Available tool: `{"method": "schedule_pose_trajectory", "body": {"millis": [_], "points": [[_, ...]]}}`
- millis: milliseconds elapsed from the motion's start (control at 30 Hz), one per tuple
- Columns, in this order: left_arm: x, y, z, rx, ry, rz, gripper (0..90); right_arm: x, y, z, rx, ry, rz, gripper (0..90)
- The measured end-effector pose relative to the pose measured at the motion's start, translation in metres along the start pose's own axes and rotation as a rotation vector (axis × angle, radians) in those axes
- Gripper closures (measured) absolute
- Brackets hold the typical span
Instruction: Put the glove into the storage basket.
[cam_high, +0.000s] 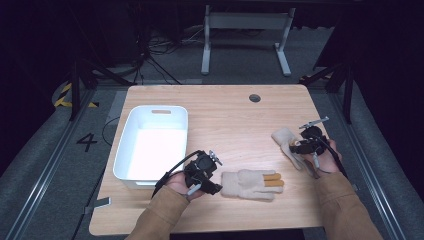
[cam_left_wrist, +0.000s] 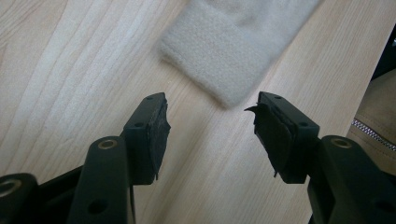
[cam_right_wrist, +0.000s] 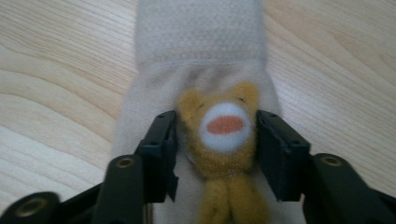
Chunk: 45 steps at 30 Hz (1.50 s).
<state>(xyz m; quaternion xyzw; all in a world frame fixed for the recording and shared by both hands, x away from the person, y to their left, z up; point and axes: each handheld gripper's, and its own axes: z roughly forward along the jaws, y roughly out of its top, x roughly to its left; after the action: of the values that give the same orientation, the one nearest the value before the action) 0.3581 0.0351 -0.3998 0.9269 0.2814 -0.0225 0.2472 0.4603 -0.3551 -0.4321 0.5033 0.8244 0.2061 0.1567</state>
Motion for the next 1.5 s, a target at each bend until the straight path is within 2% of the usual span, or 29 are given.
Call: {"method": "schedule_pose_trajectory", "body": {"millis": [167, 267, 333, 400, 433, 600, 700, 833, 1033, 1100, 1267, 1367, 1433, 1500], "points": [[0.000, 0.000, 0.000, 0.001, 0.000, 0.000, 44.7, -0.001, 0.000, -0.001, 0.003, 0.016, 0.000, 60.5], [0.000, 0.000, 0.000, -0.001, -0.001, -0.001, 45.0, -0.006, 0.000, -0.002, 0.012, 0.058, 0.027, 62.2], [0.000, 0.001, 0.000, -0.002, 0.000, 0.004, 45.2, -0.007, 0.000, -0.002, 0.011, 0.068, 0.030, 62.8], [0.001, 0.001, -0.001, -0.010, -0.009, -0.016, 46.0, -0.007, 0.000, -0.003, 0.011, 0.063, 0.018, 63.1], [0.003, 0.002, -0.001, -0.014, -0.028, -0.044, 47.6, -0.006, 0.000, -0.004, 0.011, 0.060, 0.018, 63.2], [0.009, 0.002, -0.005, -0.029, -0.044, -0.074, 51.2, -0.005, 0.000, -0.010, -0.002, 0.045, 0.011, 63.3], [0.007, 0.004, -0.005, -0.038, -0.031, -0.052, 51.4, -0.005, 0.000, -0.016, -0.015, 0.046, 0.001, 63.3], [0.006, 0.006, -0.005, -0.040, -0.016, -0.045, 53.4, -0.003, 0.000, -0.025, -0.036, 0.038, -0.022, 63.4], [0.007, 0.007, -0.004, -0.012, 0.018, -0.064, 56.9, -0.002, 0.000, -0.036, -0.053, 0.050, -0.053, 63.5], [0.008, 0.007, -0.004, -0.009, 0.023, -0.065, 57.2, -0.001, 0.000, -0.040, -0.059, 0.042, -0.071, 63.5], [0.010, 0.007, -0.006, -0.016, 0.037, -0.067, 57.5, 0.000, 0.000, -0.045, -0.085, 0.056, -0.108, 63.6], [0.011, 0.007, -0.008, -0.030, 0.050, -0.050, 57.5, 0.003, 0.001, -0.049, -0.097, 0.060, -0.133, 63.7], [0.013, 0.007, -0.010, -0.049, 0.051, -0.018, 55.8, 0.006, 0.003, -0.052, -0.106, 0.063, -0.146, 63.7], [0.014, 0.006, -0.012, -0.050, 0.064, -0.023, 55.1, 0.009, 0.004, -0.056, -0.116, 0.070, -0.156, 63.7]]}}
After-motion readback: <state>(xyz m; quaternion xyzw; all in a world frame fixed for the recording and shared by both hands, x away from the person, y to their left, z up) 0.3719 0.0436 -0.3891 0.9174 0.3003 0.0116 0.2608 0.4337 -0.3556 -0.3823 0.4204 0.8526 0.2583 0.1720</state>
